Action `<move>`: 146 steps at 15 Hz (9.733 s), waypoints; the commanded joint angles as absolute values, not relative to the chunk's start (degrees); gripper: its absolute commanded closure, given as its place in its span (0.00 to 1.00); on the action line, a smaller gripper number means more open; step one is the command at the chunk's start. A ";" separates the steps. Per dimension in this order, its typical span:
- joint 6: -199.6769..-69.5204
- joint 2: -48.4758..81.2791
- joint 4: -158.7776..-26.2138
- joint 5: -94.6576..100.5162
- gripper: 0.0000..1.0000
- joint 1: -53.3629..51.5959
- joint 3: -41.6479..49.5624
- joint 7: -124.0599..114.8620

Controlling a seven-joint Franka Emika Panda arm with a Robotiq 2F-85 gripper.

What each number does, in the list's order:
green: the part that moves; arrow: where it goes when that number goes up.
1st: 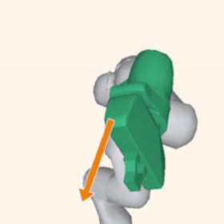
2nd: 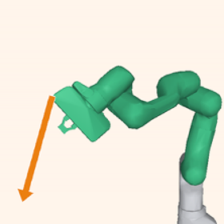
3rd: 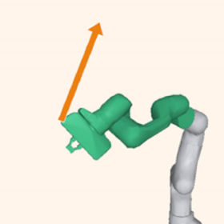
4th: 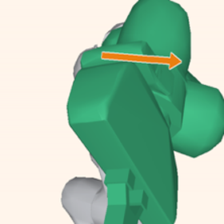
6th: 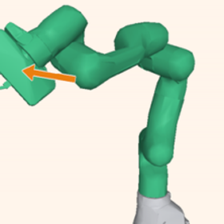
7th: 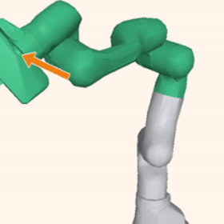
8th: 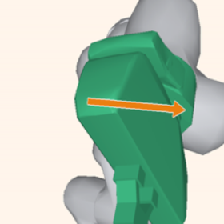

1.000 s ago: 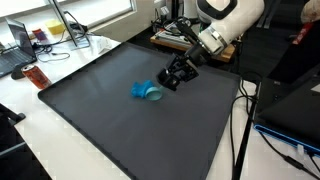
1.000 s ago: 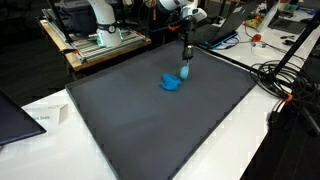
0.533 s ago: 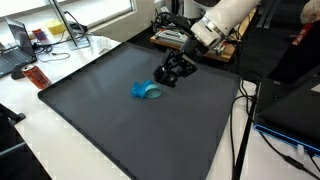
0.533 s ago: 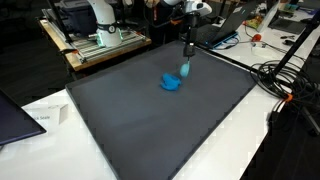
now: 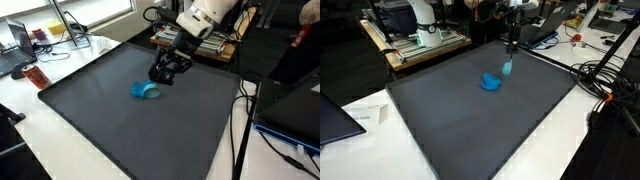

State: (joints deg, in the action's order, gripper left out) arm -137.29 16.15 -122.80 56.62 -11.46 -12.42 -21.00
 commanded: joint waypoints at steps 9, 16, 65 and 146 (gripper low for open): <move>-141.36 15.85 -118.72 31.49 0.78 -5.92 -9.51 6.97; -141.10 15.93 -116.90 13.49 0.78 -1.23 -9.31 24.79; -126.11 22.07 -108.04 -27.82 0.78 13.39 -6.86 60.61; -141.94 -14.81 -148.66 -45.94 0.53 3.50 3.89 65.07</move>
State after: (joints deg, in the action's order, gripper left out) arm -141.64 -14.74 -148.62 -46.75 5.69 1.71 65.64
